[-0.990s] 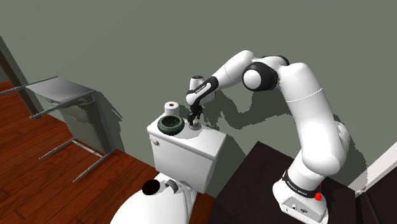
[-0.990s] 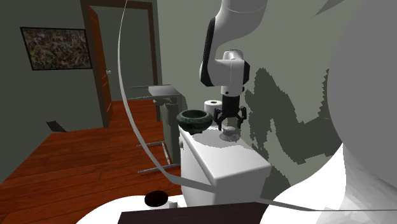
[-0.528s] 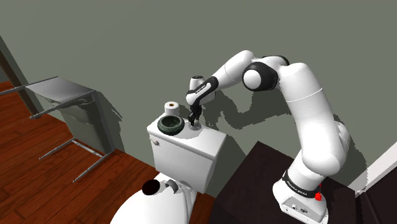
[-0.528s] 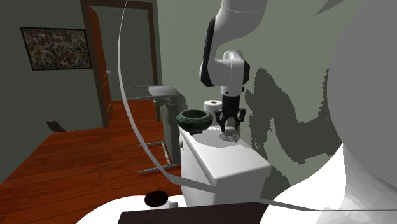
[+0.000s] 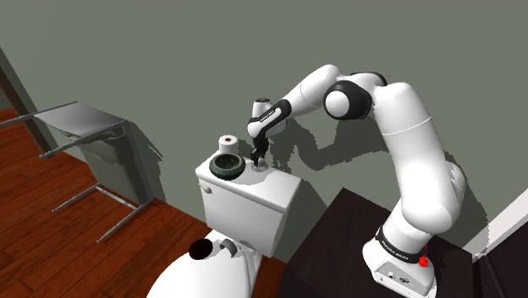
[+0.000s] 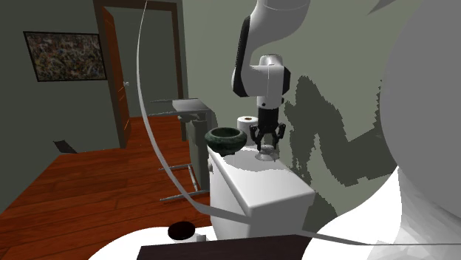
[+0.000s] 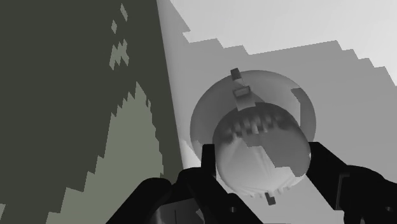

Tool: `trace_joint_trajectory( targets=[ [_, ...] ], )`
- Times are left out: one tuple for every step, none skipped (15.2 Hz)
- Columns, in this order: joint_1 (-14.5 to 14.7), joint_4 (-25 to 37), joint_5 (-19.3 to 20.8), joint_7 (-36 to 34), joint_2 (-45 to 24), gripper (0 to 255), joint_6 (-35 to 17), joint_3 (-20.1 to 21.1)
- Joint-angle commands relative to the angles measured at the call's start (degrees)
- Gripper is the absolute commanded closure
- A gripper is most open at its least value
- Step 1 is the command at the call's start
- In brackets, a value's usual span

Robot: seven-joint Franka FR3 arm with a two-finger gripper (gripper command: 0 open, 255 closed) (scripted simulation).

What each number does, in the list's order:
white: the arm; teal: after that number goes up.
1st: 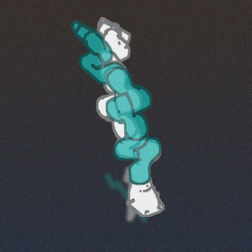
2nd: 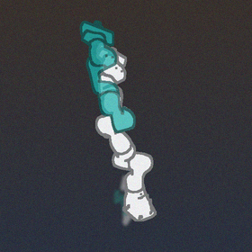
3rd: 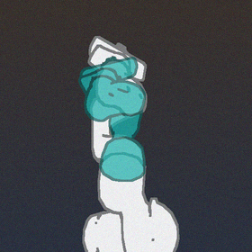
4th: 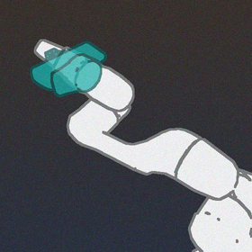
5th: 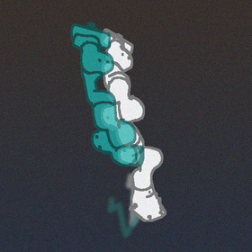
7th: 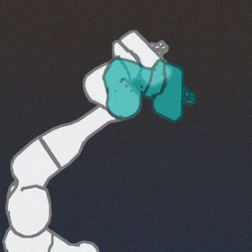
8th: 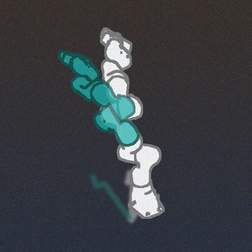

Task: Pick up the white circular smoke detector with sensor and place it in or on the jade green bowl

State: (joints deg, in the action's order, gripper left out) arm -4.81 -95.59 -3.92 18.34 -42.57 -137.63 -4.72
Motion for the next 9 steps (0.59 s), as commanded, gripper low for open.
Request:
trace_joint_trajectory(
  targets=[
    [0.1, -0.3, 0.1, 0.0, 1.1, 255, 0.8, -0.1],
    [0.1, -0.4, 0.1, -0.1, 1.7, 255, 1.3, -0.1],
    [0.1, -0.5, 0.2, -0.1, 2.2, 255, 1.7, -0.2],
    [0.2, -0.6, 0.2, -0.1, 2.8, 255, 2.2, -0.2],
    [0.2, -0.6, 0.3, -0.1, 3.3, 255, 2.7, -0.2],
    [0.2, -0.7, 0.3, -0.2, 3.9, 255, 3.2, -0.3],
    [0.2, -0.7, 0.4, -0.2, 4.4, 255, 3.7, -0.3],
    [0.3, -0.7, 0.4, -0.2, 4.9, 255, 4.2, -0.4],
    [0.3, -0.7, 0.5, -0.2, 5.4, 255, 4.7, -0.4]
  ],
)
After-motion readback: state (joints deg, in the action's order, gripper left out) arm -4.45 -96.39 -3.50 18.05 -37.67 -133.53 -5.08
